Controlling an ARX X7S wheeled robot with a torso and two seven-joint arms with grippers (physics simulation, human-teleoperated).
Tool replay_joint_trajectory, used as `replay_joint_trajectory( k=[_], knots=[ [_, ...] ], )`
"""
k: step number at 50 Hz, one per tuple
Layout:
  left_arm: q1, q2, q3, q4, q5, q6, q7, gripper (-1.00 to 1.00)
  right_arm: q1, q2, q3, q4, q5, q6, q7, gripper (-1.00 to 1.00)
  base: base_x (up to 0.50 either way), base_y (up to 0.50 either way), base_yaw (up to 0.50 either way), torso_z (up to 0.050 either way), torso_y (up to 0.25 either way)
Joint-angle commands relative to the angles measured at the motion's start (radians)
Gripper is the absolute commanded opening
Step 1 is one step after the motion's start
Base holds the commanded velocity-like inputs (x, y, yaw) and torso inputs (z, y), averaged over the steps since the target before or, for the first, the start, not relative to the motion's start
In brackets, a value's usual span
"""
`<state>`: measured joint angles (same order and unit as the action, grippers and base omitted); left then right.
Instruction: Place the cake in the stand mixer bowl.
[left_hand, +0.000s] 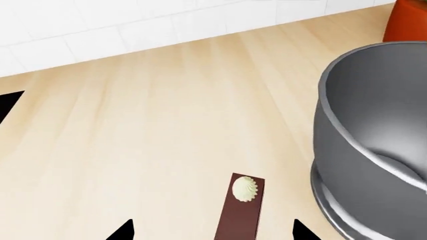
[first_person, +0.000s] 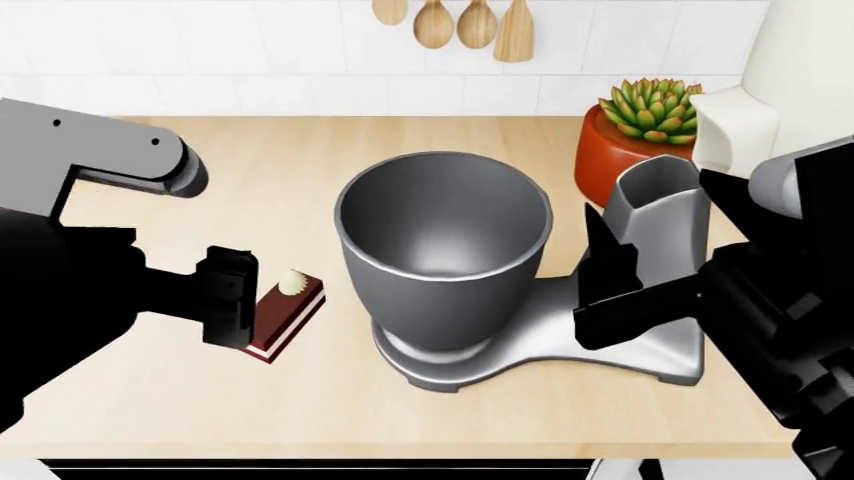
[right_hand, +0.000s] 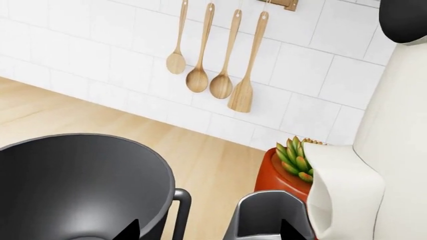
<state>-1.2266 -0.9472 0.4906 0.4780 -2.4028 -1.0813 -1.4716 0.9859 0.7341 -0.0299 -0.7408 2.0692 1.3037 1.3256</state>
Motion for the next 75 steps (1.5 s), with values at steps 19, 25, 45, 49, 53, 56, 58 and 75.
replay_joint_trajectory(
  k=[19, 25, 45, 49, 53, 56, 58, 75],
  knots=[
    [0.063, 0.058, 0.003, -0.332, 0.209, -0.161, 0.345, 1.0, -0.042, -0.014, 0.001, 0.008, -0.082, 0.01, -0.065, 1.0, 0.0, 0.0, 0.0, 0.0, 0.0],
    [0.033, 0.122, -0.015, -0.387, 0.466, -0.203, 0.499, 1.0, -0.056, -0.019, 0.004, 0.003, -0.1, 0.012, -0.08, 1.0, 0.0, 0.0, 0.0, 0.0, 0.0],
    [0.019, 0.17, 0.074, -0.458, 0.483, -0.296, 0.599, 1.0, -0.06, -0.017, -0.01, 0.004, -0.136, 0.008, -0.1, 1.0, 0.0, 0.0, 0.0, 0.0, 0.0],
    [0.029, 0.179, 0.088, -0.48, 0.531, -0.304, 0.638, 1.0, -0.067, -0.022, -0.01, 0.002, -0.151, 0.01, -0.111, 1.0, 0.0, 0.0, 0.0, 0.0, 0.0],
    [0.031, 0.193, 0.104, -0.492, 0.589, -0.312, 0.684, 1.0, -0.071, -0.024, -0.01, 0.002, -0.159, 0.009, -0.118, 1.0, 0.0, 0.0, 0.0, 0.0, 0.0],
    [0.034, 0.207, 0.117, -0.5, 0.636, -0.314, 0.726, 1.0, -0.078, -0.029, -0.007, 0.002, -0.179, 0.014, -0.133, 1.0, 0.0, 0.0, 0.0, 0.0, 0.0],
    [0.032, 0.215, 0.126, -0.503, 0.653, -0.317, 0.744, 1.0, -0.081, -0.031, -0.008, 0.002, -0.185, 0.015, -0.138, 1.0, 0.0, 0.0, 0.0, 0.0, 0.0],
    [0.036, 0.254, 0.202, -0.545, 0.737, -0.333, 0.826, 1.0, -0.091, -0.014, 0.0, -0.006, -0.196, 0.0, -0.156, 1.0, 0.0, 0.0, 0.0, 0.0, 0.0]
  ],
)
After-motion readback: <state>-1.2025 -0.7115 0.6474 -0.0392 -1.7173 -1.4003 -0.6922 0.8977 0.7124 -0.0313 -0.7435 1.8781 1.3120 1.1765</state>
